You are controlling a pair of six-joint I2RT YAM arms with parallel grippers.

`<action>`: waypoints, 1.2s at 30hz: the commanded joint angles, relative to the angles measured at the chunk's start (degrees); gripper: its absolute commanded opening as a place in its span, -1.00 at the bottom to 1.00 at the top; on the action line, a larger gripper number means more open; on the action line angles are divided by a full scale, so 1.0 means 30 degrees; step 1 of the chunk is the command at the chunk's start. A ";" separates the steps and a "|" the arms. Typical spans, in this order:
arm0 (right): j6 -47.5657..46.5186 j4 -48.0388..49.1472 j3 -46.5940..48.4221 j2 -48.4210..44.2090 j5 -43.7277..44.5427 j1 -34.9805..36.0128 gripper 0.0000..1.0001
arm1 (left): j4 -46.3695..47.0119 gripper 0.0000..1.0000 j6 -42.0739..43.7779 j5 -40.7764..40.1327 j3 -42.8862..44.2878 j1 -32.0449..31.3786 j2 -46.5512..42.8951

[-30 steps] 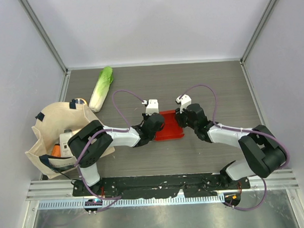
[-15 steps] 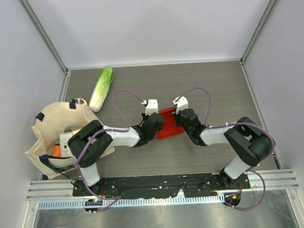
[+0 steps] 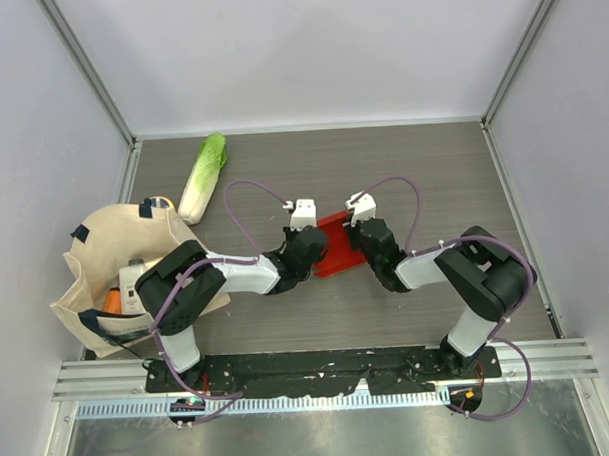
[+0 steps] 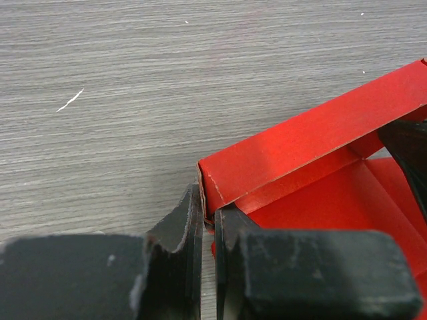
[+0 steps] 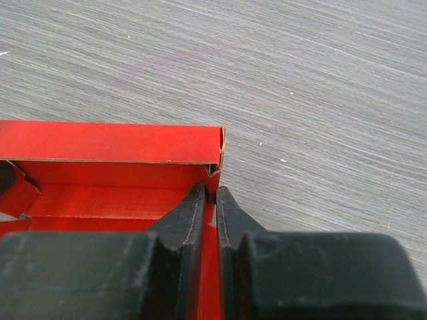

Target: Fold the paper box

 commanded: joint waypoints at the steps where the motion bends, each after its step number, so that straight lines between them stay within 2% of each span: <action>1: 0.0011 0.1829 0.0539 0.0808 0.0093 0.0216 -0.80 | 0.0795 -1.00 0.0193 0.0490 -0.0123 -0.0223 -0.0746; 3: 0.0533 0.2179 0.0569 0.1100 0.1521 0.0479 -0.98 | 0.0795 -1.00 0.0164 0.0461 -0.0123 -0.0194 -0.0775; 5: 0.1122 0.2415 0.0685 0.1335 0.3629 0.0800 -0.98 | 0.0620 -1.00 -0.0099 0.0373 -0.0093 -0.0194 -0.0804; 6: 0.1124 0.2619 0.0802 0.1656 0.4974 0.1759 -0.98 | 0.0532 -1.00 -0.0361 0.0314 -0.0093 -0.0194 -0.0833; 7: 0.1095 0.3027 0.0890 0.2036 0.9570 0.2349 -0.99 | 0.0386 -1.00 -0.0625 0.0314 -0.0093 -0.0194 -0.0863; 8: 0.0950 0.3408 0.1210 0.2417 1.1356 0.2935 -0.99 | 0.0152 -1.00 -0.1237 0.0343 -0.0064 -0.0194 -0.0950; 10: 0.1036 0.4056 0.1534 0.3410 1.3736 0.4022 -0.99 | 0.0034 -1.00 -0.1593 0.0634 -0.0035 -0.0194 -0.1038; 13: 0.0889 0.5022 0.1975 0.4235 1.5589 0.4755 -0.99 | -0.0026 -1.00 -0.2063 0.0928 -0.0064 -0.0223 -0.1127; 16: 0.1389 0.5344 0.1566 0.3800 1.4427 0.4757 -0.99 | -0.0143 -1.00 -0.2151 0.0900 -0.0152 -0.0194 -0.1127; 20: 0.1007 0.4881 0.0572 0.2163 1.1125 0.4583 -0.96 | -0.0289 -1.00 -0.1976 0.0637 -0.0210 -0.0194 -0.1127; 23: 0.1941 0.2803 -0.0364 0.0726 0.8513 0.3854 -0.77 | -0.0289 -1.00 -0.1800 0.0490 -0.0298 -0.0194 -0.1156; 24: 0.2118 0.2014 -0.0688 -0.0322 0.6647 0.3588 -0.68 | -0.0318 -1.00 -0.1742 0.0432 -0.0299 -0.0194 -0.1185; 27: 0.3114 0.0165 -0.1598 -0.2258 0.3509 0.2213 -0.43 | -0.0377 -1.00 -0.1566 0.0256 -0.0328 -0.0194 -0.1273; 29: 0.3760 -0.1238 -0.1949 -0.3229 0.2357 0.1132 -0.35 | -0.0436 -1.00 -0.1448 0.0110 -0.0299 -0.0194 -0.1273; 30: 0.3790 -0.1449 -0.2125 -0.4104 0.0524 0.0748 -0.28 | -0.0436 -1.00 -0.1390 0.0080 -0.0299 -0.0223 -0.1244; 32: 0.4023 -0.2325 -0.2448 -0.5045 -0.0368 0.0306 -0.15 | -0.0524 -1.00 -0.1243 0.0050 -0.0211 -0.0194 -0.1302; 36: 0.3937 -0.3295 -0.3004 -0.7273 -0.2099 -0.0455 -0.07 | -0.0612 -1.00 -0.1126 -0.0096 -0.0181 -0.0223 -0.1302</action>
